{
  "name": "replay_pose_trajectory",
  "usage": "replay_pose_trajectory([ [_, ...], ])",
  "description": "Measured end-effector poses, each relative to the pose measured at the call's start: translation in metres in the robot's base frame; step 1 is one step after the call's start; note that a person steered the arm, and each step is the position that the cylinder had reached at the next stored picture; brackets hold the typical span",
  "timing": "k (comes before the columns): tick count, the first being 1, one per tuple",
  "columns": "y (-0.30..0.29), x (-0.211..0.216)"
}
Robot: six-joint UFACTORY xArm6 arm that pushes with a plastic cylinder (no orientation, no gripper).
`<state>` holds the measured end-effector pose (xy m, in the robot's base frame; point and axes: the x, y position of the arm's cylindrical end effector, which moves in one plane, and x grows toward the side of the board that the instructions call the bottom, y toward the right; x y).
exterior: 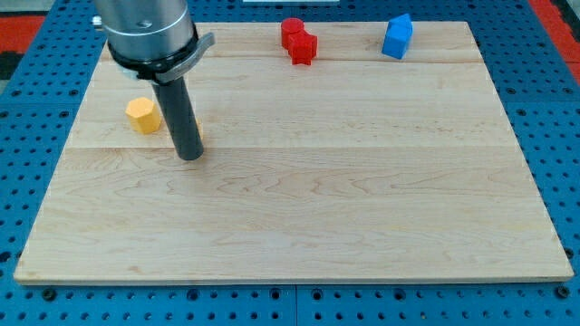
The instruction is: Move your arm a bit right
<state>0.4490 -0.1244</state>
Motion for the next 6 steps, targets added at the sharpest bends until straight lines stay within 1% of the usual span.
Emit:
replay_pose_trajectory([
  [1,0.002,0.0],
  [2,0.016,-0.004],
  [3,0.044,-0.016],
  [4,0.025,-0.012],
  [6,0.033,-0.02],
])
